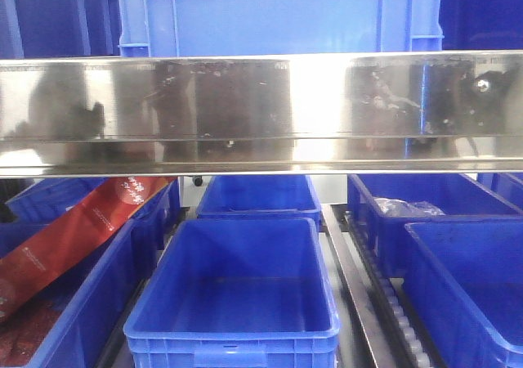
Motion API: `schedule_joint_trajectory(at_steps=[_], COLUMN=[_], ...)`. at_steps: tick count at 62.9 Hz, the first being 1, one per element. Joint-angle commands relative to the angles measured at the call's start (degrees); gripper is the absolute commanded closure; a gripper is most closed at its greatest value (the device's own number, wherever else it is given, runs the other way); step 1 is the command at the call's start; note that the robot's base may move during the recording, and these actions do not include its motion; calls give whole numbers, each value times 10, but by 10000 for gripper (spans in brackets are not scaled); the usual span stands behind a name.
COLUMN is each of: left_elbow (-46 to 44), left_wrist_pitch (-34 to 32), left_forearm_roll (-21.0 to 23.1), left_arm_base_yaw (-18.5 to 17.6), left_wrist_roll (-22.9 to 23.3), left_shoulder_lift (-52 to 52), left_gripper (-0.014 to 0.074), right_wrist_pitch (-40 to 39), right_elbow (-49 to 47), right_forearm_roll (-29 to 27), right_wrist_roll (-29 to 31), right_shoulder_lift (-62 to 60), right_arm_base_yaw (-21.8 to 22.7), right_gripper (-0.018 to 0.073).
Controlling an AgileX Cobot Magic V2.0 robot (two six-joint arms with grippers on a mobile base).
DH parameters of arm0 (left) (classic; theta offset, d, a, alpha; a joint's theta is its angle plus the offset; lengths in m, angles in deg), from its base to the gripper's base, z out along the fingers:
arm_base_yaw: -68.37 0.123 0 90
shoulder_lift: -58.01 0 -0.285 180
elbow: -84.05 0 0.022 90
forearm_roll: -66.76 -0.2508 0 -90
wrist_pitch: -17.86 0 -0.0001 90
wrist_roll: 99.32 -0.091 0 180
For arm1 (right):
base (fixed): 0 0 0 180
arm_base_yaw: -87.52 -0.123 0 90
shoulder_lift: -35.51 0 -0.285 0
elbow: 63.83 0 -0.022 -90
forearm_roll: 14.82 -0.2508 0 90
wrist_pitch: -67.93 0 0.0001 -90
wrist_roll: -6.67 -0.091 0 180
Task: Place valve from conveyor to right shelf box
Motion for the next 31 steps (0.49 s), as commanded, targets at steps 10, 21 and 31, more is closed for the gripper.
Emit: schedule_joint_trajectory(at_steps=[10,21,31], left_elbow=[0,0,0], left_wrist_pitch=[-14,-15,-16], left_forearm_roll=[1,1,1], left_arm_base_yaw=[-27,-27,-27], left_wrist_roll=[3,3,3], left_shoulder_lift=[3,3,3], left_gripper=[707,707,707], right_wrist_pitch=[-9,-9,-9], right_elbow=[1,1,1], right_forearm_roll=[5,5,5], right_wrist_roll=[1,1,1], right_shoulder_lift=[-2,-2,-2], right_arm_base_yaw=[2,2,2], right_gripper=[723,723,723])
